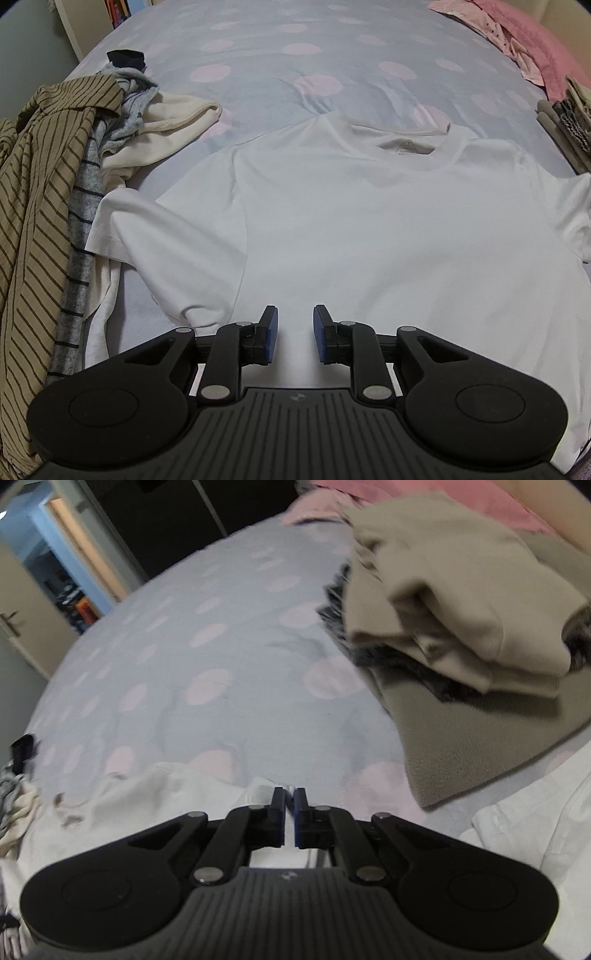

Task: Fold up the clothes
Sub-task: 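Release the T-shirt and pull both grippers back from it, then grasp a T-shirt sleeve with the right gripper and fold it inward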

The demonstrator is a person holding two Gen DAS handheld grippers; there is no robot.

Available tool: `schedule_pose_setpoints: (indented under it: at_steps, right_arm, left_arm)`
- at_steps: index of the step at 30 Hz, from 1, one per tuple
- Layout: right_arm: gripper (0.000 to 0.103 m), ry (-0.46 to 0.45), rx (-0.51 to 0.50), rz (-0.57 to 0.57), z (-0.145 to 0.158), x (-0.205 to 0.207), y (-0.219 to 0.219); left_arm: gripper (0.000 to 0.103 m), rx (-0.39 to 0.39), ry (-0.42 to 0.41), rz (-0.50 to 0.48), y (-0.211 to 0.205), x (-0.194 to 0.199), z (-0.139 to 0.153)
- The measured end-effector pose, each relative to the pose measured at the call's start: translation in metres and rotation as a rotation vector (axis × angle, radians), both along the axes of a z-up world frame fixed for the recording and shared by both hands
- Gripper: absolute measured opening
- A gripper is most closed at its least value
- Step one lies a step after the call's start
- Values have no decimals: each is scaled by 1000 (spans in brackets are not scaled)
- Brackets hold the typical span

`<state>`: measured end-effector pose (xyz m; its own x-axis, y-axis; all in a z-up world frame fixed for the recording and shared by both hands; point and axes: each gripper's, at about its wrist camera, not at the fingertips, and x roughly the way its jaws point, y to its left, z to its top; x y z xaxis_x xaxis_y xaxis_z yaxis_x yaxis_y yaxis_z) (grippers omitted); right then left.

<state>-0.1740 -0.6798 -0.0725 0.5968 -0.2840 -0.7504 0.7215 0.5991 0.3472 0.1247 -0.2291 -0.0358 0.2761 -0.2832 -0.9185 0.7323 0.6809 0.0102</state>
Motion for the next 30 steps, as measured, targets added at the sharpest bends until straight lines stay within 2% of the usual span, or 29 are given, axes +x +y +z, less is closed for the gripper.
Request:
schedule_pose_setpoints:
  at_steps: [8, 12, 15, 22, 24, 26, 30]
  right_arm:
    - [4, -18, -64, 192, 45, 13, 70]
    - [4, -11, -85, 290, 53, 35, 114]
    - [4, -13, -62, 348, 52, 46, 137]
    - [4, 45, -5, 516, 25, 73, 185]
    - [12, 49, 26, 551, 19, 74, 196]
    - [23, 57, 34, 567, 21, 72, 200]
    - [23, 45, -7, 545, 35, 61, 192]
  left_arm:
    - [19, -19, -12, -8, 0, -11, 8]
    - [19, -33, -13, -10, 0, -15, 11]
    - [19, -43, -18, -14, 0, -18, 14]
    - [19, -45, -31, -17, 1, -19, 17]
    - [19, -40, -33, -20, 0, -20, 16]
    - [19, -40, -33, -27, -1, -22, 16]
    - [19, -42, -35, -55, -3, -29, 17]
